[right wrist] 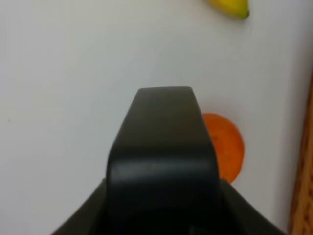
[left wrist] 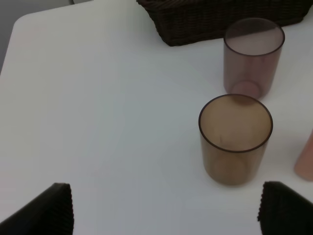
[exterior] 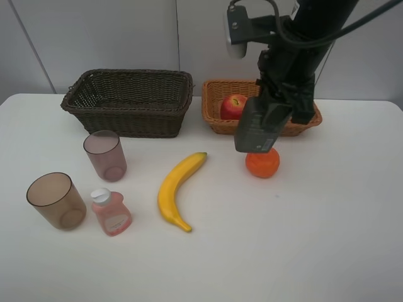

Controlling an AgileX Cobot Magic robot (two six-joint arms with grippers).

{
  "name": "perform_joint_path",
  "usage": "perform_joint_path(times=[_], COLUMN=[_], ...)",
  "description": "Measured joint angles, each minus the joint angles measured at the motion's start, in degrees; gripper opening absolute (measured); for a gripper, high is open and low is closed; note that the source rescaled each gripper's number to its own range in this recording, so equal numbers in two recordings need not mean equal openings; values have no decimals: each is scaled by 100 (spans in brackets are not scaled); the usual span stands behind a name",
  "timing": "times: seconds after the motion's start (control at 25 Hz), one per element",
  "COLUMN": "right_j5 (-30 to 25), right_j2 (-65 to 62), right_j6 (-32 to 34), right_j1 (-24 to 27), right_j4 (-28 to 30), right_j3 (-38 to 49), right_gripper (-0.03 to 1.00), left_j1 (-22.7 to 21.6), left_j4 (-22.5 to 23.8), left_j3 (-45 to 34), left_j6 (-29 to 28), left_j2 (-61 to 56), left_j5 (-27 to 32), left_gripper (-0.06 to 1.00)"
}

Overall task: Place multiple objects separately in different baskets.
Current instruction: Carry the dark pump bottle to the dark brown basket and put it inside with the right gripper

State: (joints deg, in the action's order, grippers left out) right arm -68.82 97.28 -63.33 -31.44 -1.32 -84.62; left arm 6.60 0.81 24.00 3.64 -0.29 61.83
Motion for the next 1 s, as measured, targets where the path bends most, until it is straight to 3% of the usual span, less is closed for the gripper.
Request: perform_joint_path(times=[0.48,0.72,1.0], right_j5=[84,489,855], right_j2=[1190,2025,2888], right_j6=[-635,-803,-1210], right_j1=[0,0,0], right_j4=[-263,-332,-895], right_j3=[-1804,-2854,-3839], right_gripper=[11,11,11], left_j1=[0,0,0], left_j4=[0,0,0], left_j3=[0,0,0], left_j6=[0,0,0], left_j2=[0,0,0], left_j5=[0,0,0], left_gripper=[100,100,100])
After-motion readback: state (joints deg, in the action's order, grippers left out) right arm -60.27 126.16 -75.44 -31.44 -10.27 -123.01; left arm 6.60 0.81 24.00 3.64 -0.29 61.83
